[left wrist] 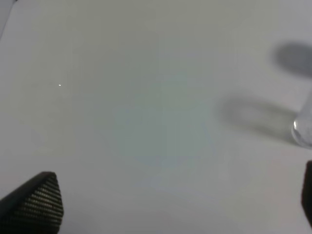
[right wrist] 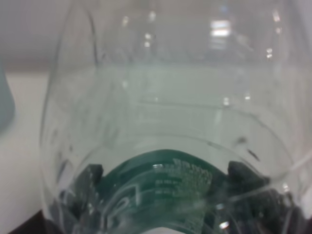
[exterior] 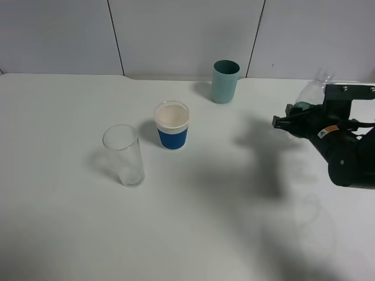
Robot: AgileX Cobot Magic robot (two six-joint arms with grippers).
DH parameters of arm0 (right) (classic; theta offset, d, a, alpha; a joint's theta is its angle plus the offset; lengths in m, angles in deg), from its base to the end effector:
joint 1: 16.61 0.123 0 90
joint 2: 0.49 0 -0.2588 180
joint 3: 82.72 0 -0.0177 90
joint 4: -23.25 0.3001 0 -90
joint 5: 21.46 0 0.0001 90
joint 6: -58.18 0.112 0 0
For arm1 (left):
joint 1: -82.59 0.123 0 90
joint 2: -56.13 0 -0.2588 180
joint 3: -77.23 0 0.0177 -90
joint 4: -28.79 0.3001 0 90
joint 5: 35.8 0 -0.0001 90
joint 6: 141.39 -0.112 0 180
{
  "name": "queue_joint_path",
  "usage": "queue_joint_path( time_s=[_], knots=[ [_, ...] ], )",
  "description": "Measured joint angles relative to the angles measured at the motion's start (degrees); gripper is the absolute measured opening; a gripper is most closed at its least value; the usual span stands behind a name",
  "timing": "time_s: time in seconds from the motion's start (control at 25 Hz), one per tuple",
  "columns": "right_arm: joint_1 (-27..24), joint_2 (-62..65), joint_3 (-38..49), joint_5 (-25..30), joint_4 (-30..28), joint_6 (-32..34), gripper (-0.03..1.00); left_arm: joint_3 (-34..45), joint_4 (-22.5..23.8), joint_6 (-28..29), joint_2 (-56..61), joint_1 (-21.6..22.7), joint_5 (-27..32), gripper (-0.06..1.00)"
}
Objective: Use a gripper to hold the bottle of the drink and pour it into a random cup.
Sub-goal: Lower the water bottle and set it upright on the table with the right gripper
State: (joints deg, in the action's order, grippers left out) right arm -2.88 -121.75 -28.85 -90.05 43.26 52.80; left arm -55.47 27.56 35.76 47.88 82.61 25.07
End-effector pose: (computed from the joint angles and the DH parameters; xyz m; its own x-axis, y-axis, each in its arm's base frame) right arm 0.2790 0.0314 0.0142 -0.2938 -0.0344 -0.9553 0.0810 0.9949 -0.0608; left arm 0.0816 -0.0021 0.2946 -0.4439 0.0391 -0.8952 0.0339 0.9991 0.0268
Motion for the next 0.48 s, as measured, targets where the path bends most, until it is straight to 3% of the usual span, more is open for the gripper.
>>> queue_joint_path(
  time_s=[0.24, 0.48],
  knots=[
    [0.0, -2.1, 0.0, -0.5, -0.4, 2.2, 0.53, 0.0, 0.0, 0.0, 0.0, 0.0, 0.0, 0.99],
    [0.0, -2.1, 0.0, -0.5, -0.5, -3.2, 0.53, 0.0, 0.0, 0.0, 0.0, 0.0, 0.0, 0.99]
  ],
)
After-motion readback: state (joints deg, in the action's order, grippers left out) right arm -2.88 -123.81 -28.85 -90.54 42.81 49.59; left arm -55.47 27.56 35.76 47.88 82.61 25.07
